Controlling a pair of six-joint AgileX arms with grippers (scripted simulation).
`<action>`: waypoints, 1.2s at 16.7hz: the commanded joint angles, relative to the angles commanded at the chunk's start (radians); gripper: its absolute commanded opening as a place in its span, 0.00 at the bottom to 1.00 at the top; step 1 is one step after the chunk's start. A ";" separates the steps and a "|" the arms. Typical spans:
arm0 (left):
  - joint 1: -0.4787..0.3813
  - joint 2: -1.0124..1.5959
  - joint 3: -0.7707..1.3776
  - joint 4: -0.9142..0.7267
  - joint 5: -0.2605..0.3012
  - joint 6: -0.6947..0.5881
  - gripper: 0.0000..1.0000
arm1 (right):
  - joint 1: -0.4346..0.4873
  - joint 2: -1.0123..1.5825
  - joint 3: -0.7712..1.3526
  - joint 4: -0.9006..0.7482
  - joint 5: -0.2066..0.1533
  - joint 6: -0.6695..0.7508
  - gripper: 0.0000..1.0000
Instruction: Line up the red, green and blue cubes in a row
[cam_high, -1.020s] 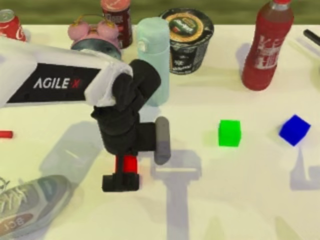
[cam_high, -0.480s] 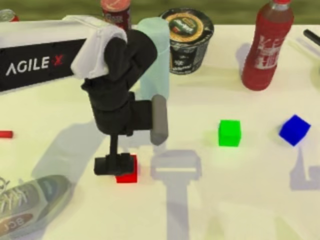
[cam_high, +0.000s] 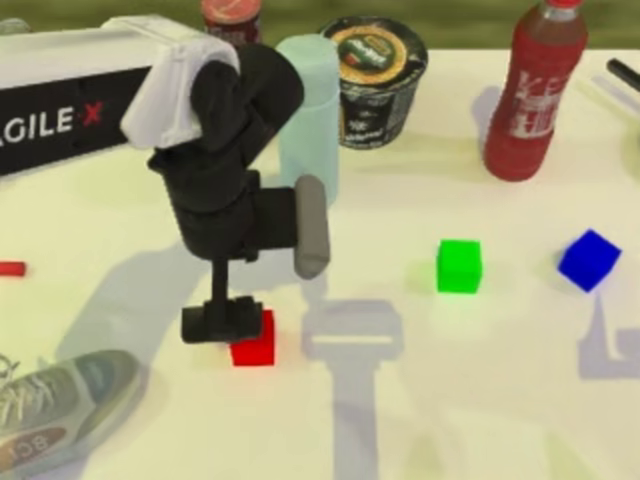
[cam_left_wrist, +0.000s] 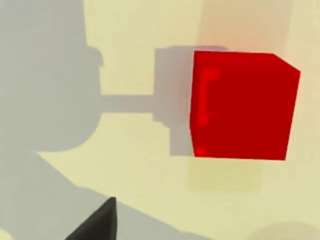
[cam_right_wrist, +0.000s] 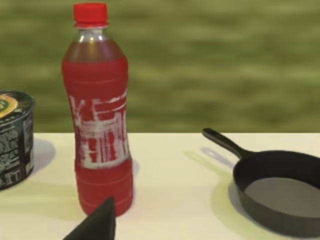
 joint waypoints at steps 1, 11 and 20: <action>0.012 -0.027 -0.023 0.017 -0.001 -0.011 1.00 | 0.009 0.031 0.031 -0.020 -0.001 0.009 1.00; 0.287 -0.747 -0.587 0.379 -0.024 -0.336 1.00 | 0.178 0.877 0.732 -0.466 0.003 0.206 1.00; 0.520 -1.563 -1.208 0.794 -0.029 -0.754 1.00 | 0.356 1.803 1.442 -0.946 0.005 0.410 1.00</action>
